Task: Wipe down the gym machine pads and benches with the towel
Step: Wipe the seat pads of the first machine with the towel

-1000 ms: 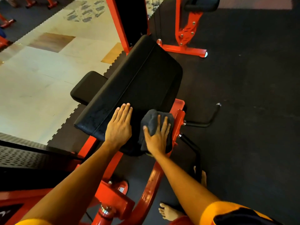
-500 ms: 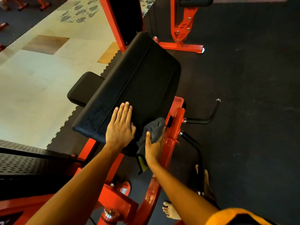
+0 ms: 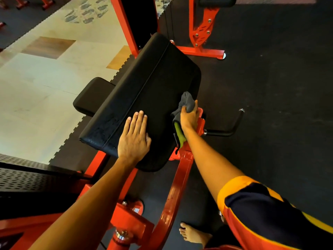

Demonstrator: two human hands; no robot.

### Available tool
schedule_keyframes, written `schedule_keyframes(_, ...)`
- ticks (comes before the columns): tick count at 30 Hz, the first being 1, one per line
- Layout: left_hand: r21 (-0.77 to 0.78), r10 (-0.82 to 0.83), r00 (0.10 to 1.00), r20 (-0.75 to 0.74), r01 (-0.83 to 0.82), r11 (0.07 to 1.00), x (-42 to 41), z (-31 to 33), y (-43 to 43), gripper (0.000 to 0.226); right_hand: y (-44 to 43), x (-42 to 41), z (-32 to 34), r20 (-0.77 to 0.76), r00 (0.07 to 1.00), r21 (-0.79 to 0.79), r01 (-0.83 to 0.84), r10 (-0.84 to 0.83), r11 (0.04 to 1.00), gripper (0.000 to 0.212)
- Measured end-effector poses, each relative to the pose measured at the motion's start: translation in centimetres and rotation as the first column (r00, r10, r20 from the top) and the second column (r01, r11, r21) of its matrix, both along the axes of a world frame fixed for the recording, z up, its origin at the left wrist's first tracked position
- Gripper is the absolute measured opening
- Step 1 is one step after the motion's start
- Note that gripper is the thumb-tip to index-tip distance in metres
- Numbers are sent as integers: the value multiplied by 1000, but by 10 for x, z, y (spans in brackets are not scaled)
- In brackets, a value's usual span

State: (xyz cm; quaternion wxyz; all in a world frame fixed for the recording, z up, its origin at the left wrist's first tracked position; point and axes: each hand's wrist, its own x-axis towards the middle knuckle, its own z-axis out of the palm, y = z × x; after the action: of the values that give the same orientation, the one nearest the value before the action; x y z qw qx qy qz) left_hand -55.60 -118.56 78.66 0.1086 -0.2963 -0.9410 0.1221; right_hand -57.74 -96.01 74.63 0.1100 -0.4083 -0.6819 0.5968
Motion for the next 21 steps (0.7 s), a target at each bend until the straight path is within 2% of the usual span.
schedule_keyframes(6,10,18,1000,5,-18,1000,2,4,7,71,-93,87,-12,61,989,134,-145,138,980,94)
schedule_keyframes(9,15,40,999,17,-40,999,-2,5,23,70,-103,106,-5,124,970,158,-226,208,961,91)
schedule_keyframes(11,27,18,999,34,-19,999,-7,5,33,68,-92,91,-7,134,969,129,-225,208,966,81)
schedule_keyframes(14,39,-24,999,25,23,999,-10,0,37,68,-69,58,-20,12,992,132,-126,126,983,72)
schedule_keyframes(17,41,-29,1000,11,29,999,-10,-5,36,67,-33,20,-26,-43,997,89,-63,67,994,65)
schedule_keyframes(21,40,-20,1000,-5,20,999,-13,-8,37,66,29,-35,-17,-88,994,63,-60,65,996,58)
